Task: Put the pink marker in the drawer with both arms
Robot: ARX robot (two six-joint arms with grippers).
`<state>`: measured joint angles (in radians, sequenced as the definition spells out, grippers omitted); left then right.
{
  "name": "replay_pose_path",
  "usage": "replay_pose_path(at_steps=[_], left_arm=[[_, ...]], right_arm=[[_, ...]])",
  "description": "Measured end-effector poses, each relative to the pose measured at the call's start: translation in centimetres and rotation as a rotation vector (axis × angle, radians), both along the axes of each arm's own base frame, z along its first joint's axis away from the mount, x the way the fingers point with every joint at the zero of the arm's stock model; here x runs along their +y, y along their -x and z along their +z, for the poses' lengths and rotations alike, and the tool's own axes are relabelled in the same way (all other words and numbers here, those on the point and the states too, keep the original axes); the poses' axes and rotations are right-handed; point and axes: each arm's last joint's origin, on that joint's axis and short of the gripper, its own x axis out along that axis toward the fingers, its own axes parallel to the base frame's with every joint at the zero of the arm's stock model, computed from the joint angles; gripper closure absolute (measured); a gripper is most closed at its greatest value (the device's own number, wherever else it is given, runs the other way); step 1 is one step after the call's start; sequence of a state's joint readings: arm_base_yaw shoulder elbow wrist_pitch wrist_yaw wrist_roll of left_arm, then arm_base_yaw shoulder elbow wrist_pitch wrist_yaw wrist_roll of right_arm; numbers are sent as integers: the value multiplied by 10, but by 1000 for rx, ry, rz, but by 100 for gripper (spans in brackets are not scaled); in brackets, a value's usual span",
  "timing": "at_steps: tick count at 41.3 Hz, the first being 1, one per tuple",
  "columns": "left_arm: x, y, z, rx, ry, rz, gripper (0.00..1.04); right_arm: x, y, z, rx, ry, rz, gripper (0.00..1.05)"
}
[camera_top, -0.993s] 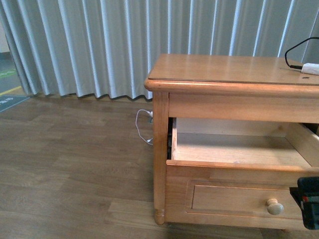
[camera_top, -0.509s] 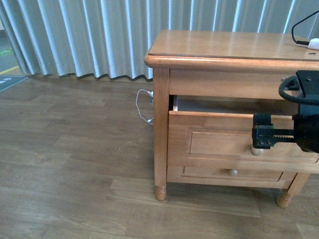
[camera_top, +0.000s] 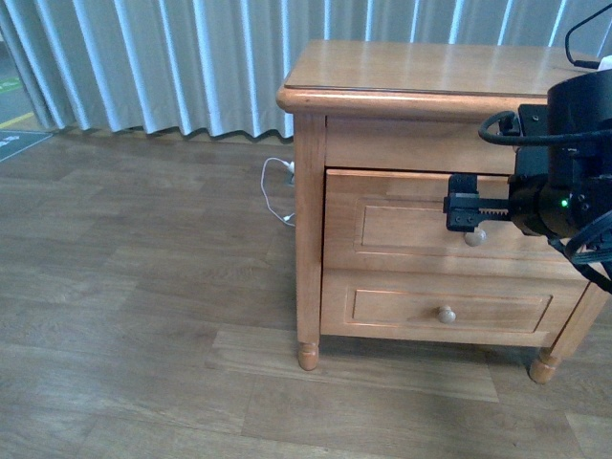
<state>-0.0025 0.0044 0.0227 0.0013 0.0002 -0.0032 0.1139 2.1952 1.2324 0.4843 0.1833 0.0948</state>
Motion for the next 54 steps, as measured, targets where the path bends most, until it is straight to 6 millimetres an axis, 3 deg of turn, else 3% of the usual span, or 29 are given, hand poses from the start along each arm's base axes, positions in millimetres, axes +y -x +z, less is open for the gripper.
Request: replay_pose_path(at_steps=[7, 29, 39, 48, 54], left_arm=[[0, 0, 0, 0, 0, 0, 6], [0, 0, 0, 0, 0, 0, 6], [0, 0, 0, 0, 0, 0, 6], [0, 0, 0, 0, 0, 0, 6], [0, 0, 0, 0, 0, 0, 6]], right_arm=[[3, -12, 0, 4, 0, 4, 9], [-2, -14, -2, -2, -1, 30, 9], [-6, -7, 9, -5, -13, 48, 9], [-15, 39, 64, -73, -38, 101, 9], [-19, 102, 92, -89, -59, 154, 9]])
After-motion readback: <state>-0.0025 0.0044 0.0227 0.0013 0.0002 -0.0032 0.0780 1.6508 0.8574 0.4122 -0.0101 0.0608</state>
